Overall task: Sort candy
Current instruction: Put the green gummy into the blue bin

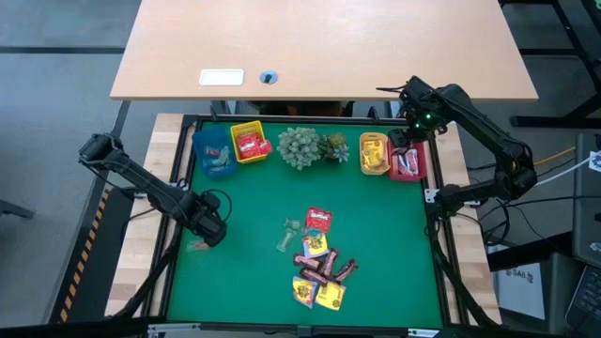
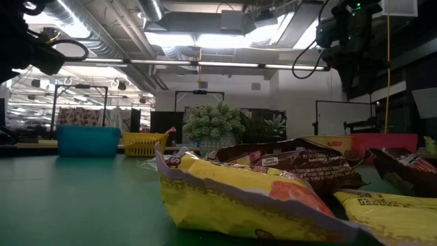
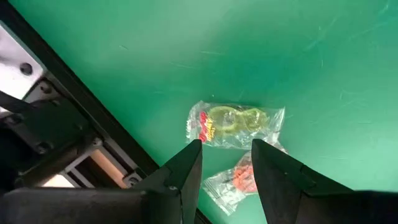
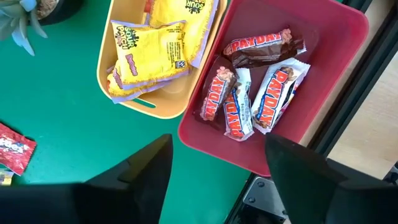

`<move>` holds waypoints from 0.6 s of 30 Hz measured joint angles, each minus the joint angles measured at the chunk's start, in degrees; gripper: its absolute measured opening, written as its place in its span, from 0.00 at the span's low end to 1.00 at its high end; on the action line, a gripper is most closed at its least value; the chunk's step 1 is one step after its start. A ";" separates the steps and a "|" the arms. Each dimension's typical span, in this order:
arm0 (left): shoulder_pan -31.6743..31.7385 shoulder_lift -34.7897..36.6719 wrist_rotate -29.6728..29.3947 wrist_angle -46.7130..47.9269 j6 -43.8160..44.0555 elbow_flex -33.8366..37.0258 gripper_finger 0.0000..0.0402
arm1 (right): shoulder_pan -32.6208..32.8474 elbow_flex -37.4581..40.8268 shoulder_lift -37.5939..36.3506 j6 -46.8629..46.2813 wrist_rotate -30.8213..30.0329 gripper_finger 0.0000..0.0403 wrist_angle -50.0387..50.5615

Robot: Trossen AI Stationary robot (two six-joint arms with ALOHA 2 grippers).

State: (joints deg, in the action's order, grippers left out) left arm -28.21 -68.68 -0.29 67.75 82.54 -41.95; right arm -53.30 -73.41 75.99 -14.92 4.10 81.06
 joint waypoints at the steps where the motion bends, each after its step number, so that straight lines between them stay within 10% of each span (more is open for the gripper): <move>1: 0.00 -0.03 0.04 -0.47 0.00 0.16 0.31 | 0.00 0.00 0.00 0.00 0.00 0.64 -0.02; 13: 0.00 -0.05 7.29 -3.85 23.77 2.49 0.31 | 0.00 0.00 0.00 0.13 0.00 0.65 -0.15; 18: 0.00 -0.05 7.59 -5.41 15.91 2.49 0.31 | 0.00 0.00 0.00 0.15 0.00 0.65 -0.15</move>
State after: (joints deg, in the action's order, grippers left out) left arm -28.21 -68.73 7.30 62.34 98.46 -39.46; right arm -53.30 -73.41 75.99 -14.76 4.10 80.90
